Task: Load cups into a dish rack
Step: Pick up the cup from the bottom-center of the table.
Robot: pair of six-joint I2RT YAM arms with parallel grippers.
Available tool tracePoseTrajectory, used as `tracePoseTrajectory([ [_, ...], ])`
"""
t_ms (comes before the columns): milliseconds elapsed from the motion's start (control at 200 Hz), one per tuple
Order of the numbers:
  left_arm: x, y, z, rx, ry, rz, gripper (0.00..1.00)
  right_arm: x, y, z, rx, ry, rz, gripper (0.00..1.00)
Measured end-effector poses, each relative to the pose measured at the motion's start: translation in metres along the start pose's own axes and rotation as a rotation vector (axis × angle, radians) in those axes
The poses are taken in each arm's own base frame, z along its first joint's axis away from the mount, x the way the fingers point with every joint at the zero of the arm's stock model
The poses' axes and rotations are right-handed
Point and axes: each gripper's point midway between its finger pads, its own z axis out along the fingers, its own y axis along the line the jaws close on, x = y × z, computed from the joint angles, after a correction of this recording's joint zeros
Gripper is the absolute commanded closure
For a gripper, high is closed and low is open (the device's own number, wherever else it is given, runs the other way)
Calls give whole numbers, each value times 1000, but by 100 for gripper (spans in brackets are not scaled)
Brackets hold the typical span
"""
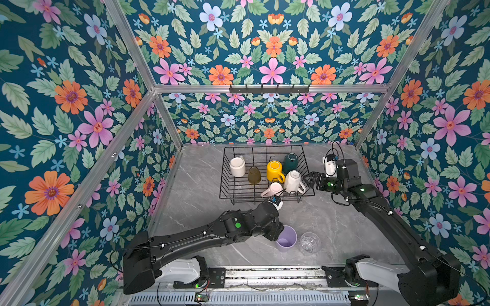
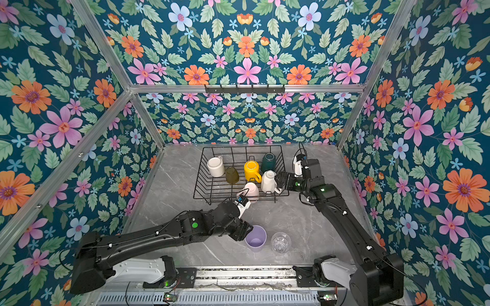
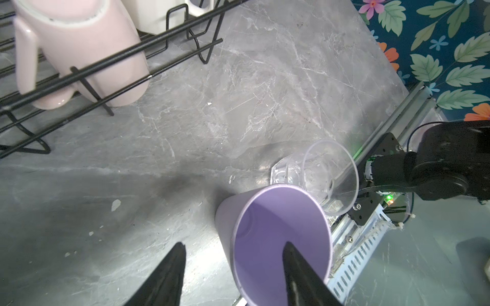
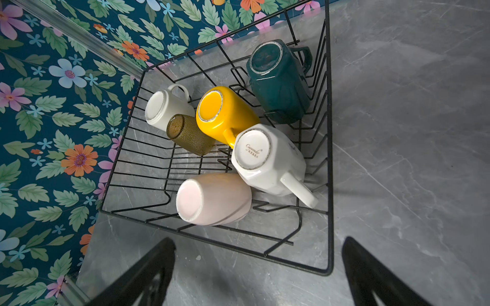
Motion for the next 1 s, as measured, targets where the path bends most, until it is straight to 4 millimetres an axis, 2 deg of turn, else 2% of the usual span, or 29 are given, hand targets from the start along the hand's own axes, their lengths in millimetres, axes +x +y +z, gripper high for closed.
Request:
tracePoseTrajectory([
  [115,-12,10,-12,-49,-61,-2,28,4,7,-8,-14,34,-30,13],
  [215,-30,30,-25,-123,-136,-10,24,22,27,-16,-36,99,-108,14],
  [325,-51,70,-43,-227,-232,-66,19,51,49,-26,-64,190,-203,20],
  [435,-64,116,-68,-328,-337,-145,13,80,53,-35,-48,274,-257,25],
  [500,-68,135,-82,-373,-397,-175,8,99,58,-41,-56,330,-290,27],
  [590,-76,151,-100,-420,-476,-190,4,124,64,-47,-65,404,-333,28],
  [765,-87,175,-127,-512,-608,-212,1,157,63,-50,-40,508,-362,33],
  [1000,-93,193,-142,-586,-682,-230,1,181,64,-44,-18,580,-370,35],
])
